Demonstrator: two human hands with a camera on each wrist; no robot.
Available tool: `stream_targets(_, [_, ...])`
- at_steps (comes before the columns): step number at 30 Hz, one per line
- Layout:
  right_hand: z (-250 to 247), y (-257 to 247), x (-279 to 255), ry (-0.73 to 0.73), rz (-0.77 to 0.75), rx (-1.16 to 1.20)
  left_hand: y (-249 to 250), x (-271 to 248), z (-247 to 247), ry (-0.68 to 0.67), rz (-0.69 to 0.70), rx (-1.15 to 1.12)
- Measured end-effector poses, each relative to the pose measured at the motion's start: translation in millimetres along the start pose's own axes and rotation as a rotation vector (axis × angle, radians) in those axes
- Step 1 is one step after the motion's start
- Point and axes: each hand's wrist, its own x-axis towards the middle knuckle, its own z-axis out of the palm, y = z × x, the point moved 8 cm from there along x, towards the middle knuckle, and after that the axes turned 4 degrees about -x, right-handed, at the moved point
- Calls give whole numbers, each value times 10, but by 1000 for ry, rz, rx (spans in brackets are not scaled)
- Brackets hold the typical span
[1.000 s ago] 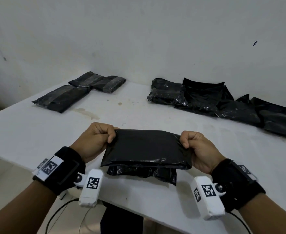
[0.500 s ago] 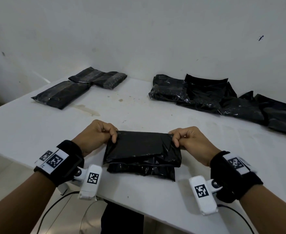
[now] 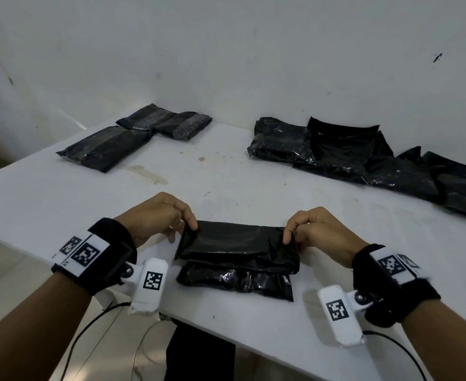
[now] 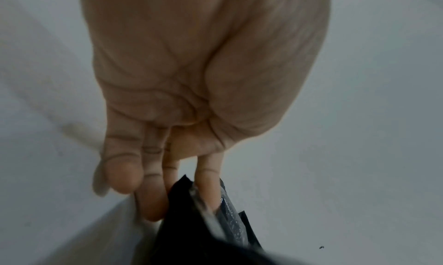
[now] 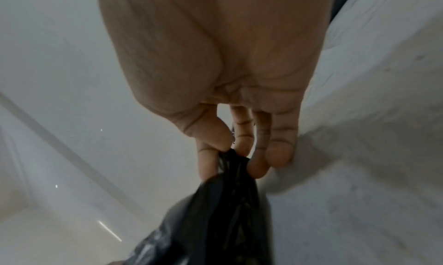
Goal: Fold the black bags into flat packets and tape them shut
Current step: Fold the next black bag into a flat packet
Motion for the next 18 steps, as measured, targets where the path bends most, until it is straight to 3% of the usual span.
stream_targets(6, [-181,79,-95,201,179,134,-151,-44,-260,338,-140,-157])
stream_targets(10, [-202,193,-159,228,376,3,-155,-72,-153,264,-258,-23])
stream_targets(18, [-11,132,-259,81,453,50,-122,-188,-32,212,-276,56])
